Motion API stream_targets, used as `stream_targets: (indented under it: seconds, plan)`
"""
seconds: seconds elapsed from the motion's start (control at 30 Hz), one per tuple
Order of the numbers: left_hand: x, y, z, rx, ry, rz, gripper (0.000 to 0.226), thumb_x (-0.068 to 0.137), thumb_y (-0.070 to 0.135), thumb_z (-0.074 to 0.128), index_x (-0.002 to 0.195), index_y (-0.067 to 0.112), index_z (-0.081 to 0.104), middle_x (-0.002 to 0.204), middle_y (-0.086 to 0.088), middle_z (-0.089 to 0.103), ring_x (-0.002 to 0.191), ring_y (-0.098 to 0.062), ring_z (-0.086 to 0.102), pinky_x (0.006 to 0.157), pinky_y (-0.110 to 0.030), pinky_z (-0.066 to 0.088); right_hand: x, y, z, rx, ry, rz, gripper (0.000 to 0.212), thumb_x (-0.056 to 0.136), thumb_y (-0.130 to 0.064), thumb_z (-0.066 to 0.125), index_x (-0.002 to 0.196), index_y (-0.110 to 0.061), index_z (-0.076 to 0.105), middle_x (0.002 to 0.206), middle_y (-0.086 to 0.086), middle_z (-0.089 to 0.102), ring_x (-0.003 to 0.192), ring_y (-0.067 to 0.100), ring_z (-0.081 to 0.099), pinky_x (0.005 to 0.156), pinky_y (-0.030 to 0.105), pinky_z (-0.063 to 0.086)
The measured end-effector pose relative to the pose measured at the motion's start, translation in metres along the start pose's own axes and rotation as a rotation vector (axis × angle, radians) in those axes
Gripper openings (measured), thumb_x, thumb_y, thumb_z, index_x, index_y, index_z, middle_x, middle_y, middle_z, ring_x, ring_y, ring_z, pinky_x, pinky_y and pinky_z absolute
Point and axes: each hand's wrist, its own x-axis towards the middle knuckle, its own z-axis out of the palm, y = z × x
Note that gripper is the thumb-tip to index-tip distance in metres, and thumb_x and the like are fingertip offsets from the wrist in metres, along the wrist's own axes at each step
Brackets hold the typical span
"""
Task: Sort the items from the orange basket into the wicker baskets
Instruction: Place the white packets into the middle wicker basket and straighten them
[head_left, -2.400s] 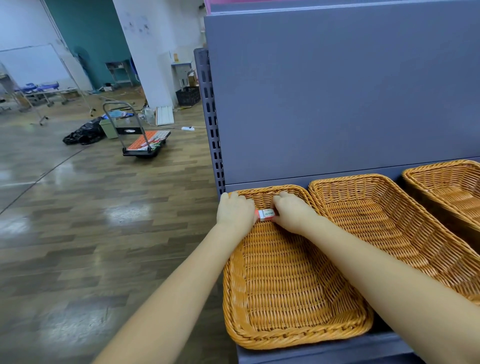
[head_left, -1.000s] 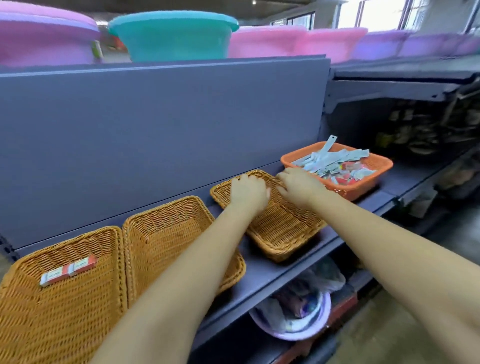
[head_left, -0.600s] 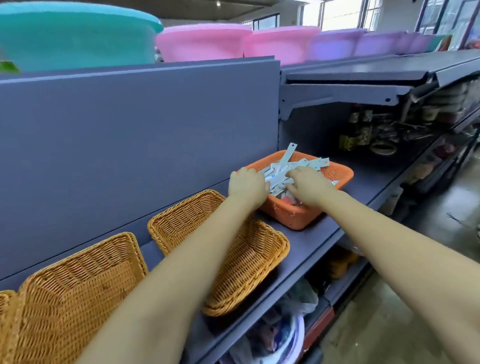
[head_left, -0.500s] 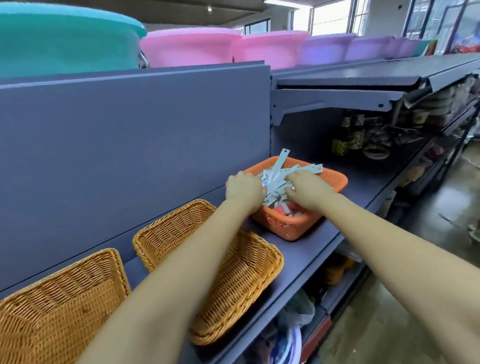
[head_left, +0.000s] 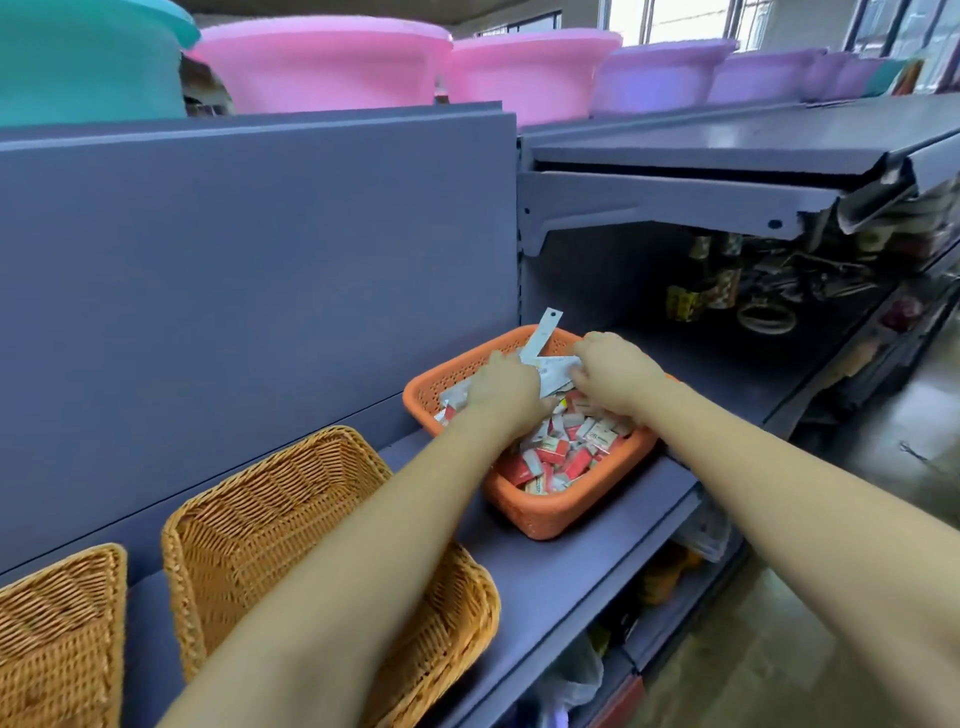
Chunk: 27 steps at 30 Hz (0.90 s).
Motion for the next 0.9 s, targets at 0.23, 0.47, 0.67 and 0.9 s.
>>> stream_targets:
  seconds: [0.23, 0.47, 0.67, 0.9]
  plan:
    - [0.024, 0.020, 0.001, 0.025, -0.185, -0.171, 0.041, 0.093, 0.040, 0.050, 0.118, 0.009, 0.061, 0.117, -0.008, 0.062, 0.107, -0.027, 0.058, 0.084, -0.034, 0.046, 0.022, 0.026, 0.007, 0.041, 0.006, -0.128, 0.027, 0.097, -0.022, 0.039, 0.112, -0.006, 0.056, 0.113, 0.012, 0.053, 0.107, 0.027, 0.048, 0.085, 0.038, 0.041]
    - [0.028, 0.015, 0.003, -0.083, -0.249, -0.284, 0.026, 0.090, 0.034, 0.053, 0.086, 0.009, 0.061, 0.071, -0.002, 0.053, 0.077, -0.023, 0.051, 0.070, -0.030, 0.043, 0.032, 0.039, 0.016, 0.119, 0.018, -0.207, 0.032, 0.095, -0.022, 0.040, 0.120, -0.011, 0.057, 0.114, 0.011, 0.055, 0.107, 0.028, 0.051, 0.087, 0.043, 0.046]
    - [0.034, 0.020, 0.003, -0.043, -0.307, -0.303, 0.024, 0.085, 0.027, 0.057, 0.068, 0.013, 0.049, 0.075, -0.005, 0.053, 0.077, -0.025, 0.054, 0.070, -0.032, 0.048, 0.038, 0.045, 0.018, 0.131, 0.035, -0.262, 0.031, 0.095, -0.023, 0.041, 0.117, -0.011, 0.059, 0.110, 0.011, 0.055, 0.104, 0.027, 0.051, 0.084, 0.040, 0.045]
    - [0.028, 0.006, -0.001, -0.165, -0.196, -0.263, 0.034, 0.090, 0.046, 0.055, 0.092, 0.013, 0.051, 0.087, -0.003, 0.055, 0.082, -0.022, 0.049, 0.072, -0.030, 0.037, 0.044, 0.045, 0.012, 0.196, 0.088, -0.293, 0.031, 0.098, -0.027, 0.037, 0.112, -0.011, 0.060, 0.105, 0.009, 0.058, 0.094, 0.024, 0.054, 0.077, 0.037, 0.044]
